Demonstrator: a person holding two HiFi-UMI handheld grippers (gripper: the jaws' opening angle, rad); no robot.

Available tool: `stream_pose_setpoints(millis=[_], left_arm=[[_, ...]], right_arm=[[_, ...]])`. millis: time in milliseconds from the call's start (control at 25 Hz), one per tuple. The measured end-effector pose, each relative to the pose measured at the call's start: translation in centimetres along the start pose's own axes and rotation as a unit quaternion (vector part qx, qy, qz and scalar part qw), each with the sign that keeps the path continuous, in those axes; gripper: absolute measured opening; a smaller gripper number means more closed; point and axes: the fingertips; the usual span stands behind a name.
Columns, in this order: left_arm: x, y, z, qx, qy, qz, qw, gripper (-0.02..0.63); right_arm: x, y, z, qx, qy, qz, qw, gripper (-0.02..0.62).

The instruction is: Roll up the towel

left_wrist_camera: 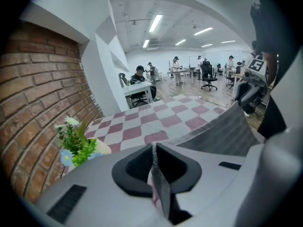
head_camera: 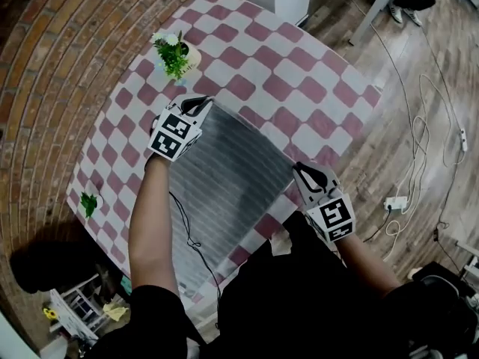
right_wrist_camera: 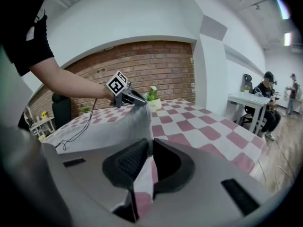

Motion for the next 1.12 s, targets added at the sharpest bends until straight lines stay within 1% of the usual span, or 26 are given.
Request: stream_pose_setpoints(millis=[80, 160, 280, 360, 480, 560, 680, 800, 920, 1000, 1120], left_arm=[[0.5, 2.3, 0.2, -0.001, -0.001, 0.022, 0.9998, 0.026], [1.0, 5.1, -0.3, 0.005, 0.004, 0.047, 0.9989, 0.026], [1.7, 9.8, -1.9, 0.021, 0.013, 0.092, 0.9955, 0.026], [1.8, 13.1, -3.1, 0.033, 0.020, 0.118, 0.9922, 0.026], [1.7, 17.9, -4.9, 0.052, 0.030, 0.153, 0.9863, 0.026], [1.2, 21.4, -6.6, 0.068, 0.040, 0.179, 0.9807, 0.028], [-0.5, 27.2, -10.1, 0.097, 0.062, 0.219, 0.9689, 0.028], [-2.3, 32.8, -13.2, 0.120, 0.078, 0.252, 0.9569, 0.026], [-3.8, 37.5, -16.0, 0.137, 0.083, 0.280, 0.9467, 0.026], [-5.2, 40.2, -18.1, 0.147, 0.089, 0.292, 0.9409, 0.026], [-7.3, 43.8, -21.3, 0.161, 0.100, 0.304, 0.9337, 0.026]], right_arm=[[2.2, 0.0, 2.1, -0.019, 0.013, 0.043, 0.999, 0.041], [4.9, 0.0, 4.1, -0.036, 0.027, 0.098, 0.994, 0.041], [9.9, 0.1, 6.2, -0.044, 0.043, 0.193, 0.979, 0.041], [13.3, 0.3, 6.8, -0.043, 0.053, 0.254, 0.965, 0.041], [18.0, 0.4, 7.1, -0.052, 0.060, 0.332, 0.940, 0.041], [21.1, 0.6, 7.3, -0.055, 0.065, 0.382, 0.920, 0.041], [25.9, 1.2, 7.5, -0.053, 0.073, 0.451, 0.888, 0.041], [30.5, 1.8, 7.3, -0.036, 0.082, 0.496, 0.863, 0.041], [35.2, 2.1, 6.3, -0.034, 0.091, 0.533, 0.841, 0.041], [38.5, 2.5, 5.2, -0.037, 0.097, 0.556, 0.825, 0.041], [43.6, 3.4, 3.6, -0.026, 0.107, 0.586, 0.803, 0.041]])
Point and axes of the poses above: the fingertips, and each gripper's own axes: y backward along the fingers, x to its left, z out of its top, and after that the axes turned 8 degrees about -x, right-handed
